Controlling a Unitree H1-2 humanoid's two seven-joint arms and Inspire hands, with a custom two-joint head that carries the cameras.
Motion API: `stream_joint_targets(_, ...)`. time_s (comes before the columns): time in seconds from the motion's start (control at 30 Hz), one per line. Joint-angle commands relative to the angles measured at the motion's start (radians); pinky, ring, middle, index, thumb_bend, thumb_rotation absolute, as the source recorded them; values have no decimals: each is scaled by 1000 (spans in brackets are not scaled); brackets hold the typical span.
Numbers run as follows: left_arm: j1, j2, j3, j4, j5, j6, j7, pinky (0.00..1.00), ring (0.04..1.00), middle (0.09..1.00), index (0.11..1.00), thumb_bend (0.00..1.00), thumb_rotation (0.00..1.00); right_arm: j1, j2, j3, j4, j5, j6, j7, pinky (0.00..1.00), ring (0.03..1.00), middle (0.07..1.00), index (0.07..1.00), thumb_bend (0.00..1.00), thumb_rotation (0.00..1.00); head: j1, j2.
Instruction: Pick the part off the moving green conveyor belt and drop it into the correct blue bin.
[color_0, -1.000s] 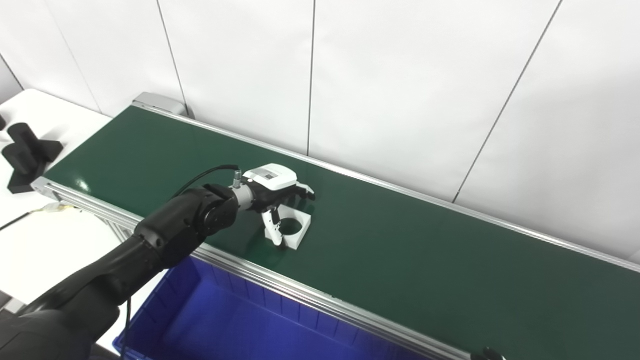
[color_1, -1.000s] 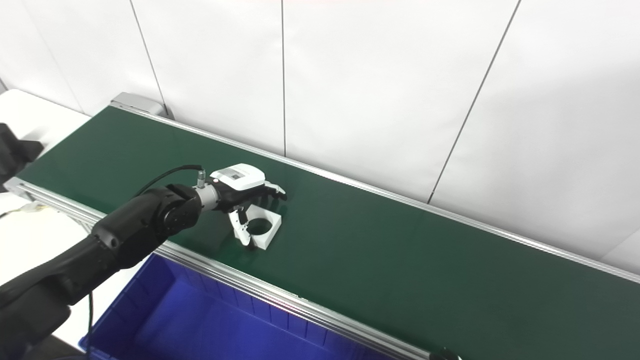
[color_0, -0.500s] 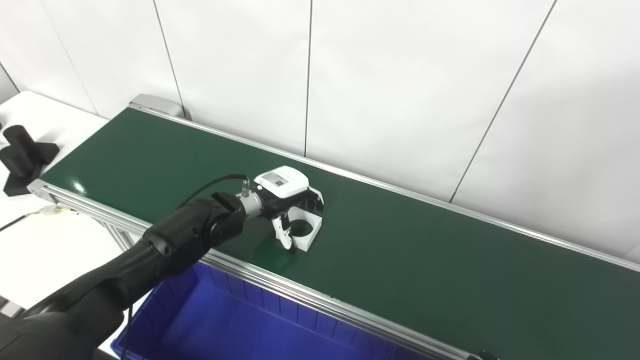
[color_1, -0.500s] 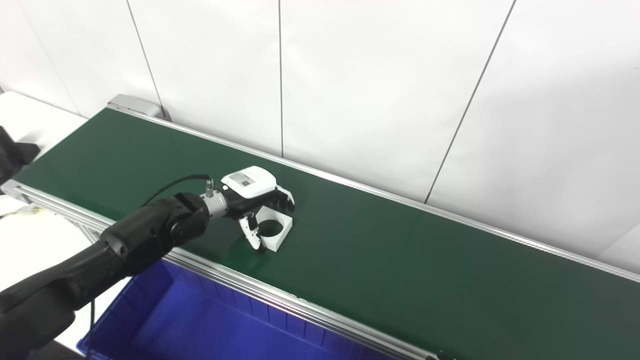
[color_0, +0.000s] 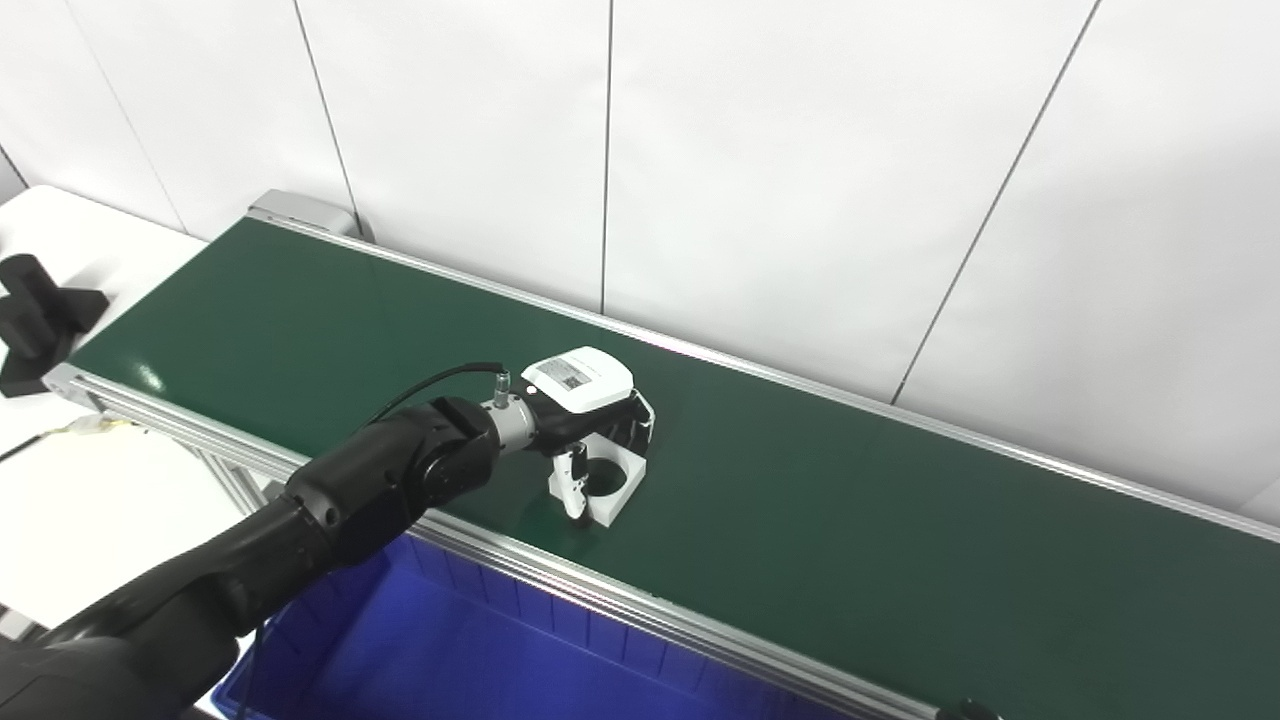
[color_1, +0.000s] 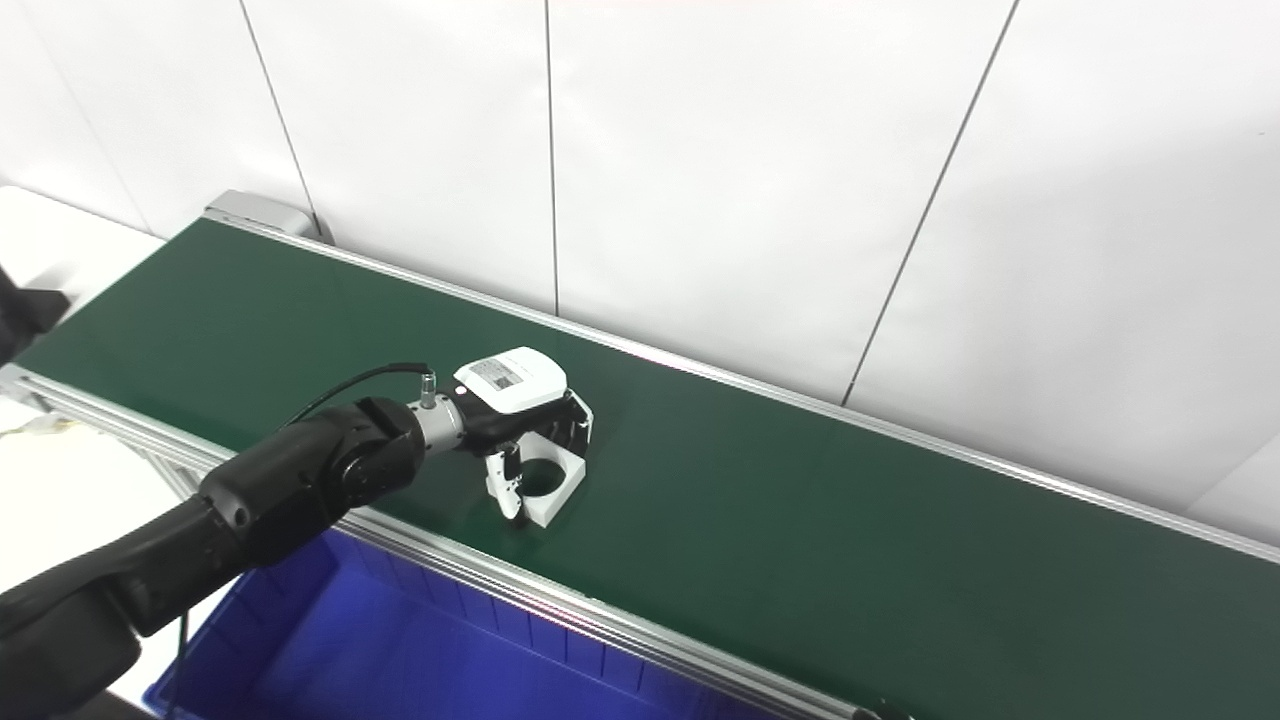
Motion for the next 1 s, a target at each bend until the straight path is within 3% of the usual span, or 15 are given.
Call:
stream_joint_targets(0.0,24,27,6,-6,-1,10,-35,572,443,448,510,525,0,2,4,0,-31,13,-53,7,636,735,773,818,581,666,1,1)
stream_joint_targets(0.33,41,19,37,-57,-23,11,-43,601,439,450,511,525,0,6,2,0,-33,12,-52,7,641,735,772,819,591,674,-8,4)
stream_joint_targets(0.43,56,20,66,-136,-34,36,-58,587,466,459,506,525,0,4,2,0,-32,12,-54,7,635,732,770,818,577,659,-12,4)
stream_joint_targets(0.6,92,16,139,-292,-79,97,-110,665,514,483,489,526,0,-1,3,-2,-27,2,-57,3,624,722,764,813,565,648,-14,4)
stream_joint_targets(0.77,120,29,197,-395,-96,68,-102,595,491,475,496,526,0,-3,5,-2,-25,-9,-57,-1,624,723,765,813,559,652,-20,1)
stream_joint_targets(0.97,144,28,250,-501,-108,118,-153,641,514,467,506,524,0,-5,6,-2,-21,-6,-55,-1,630,726,764,812,569,651,-21,0)
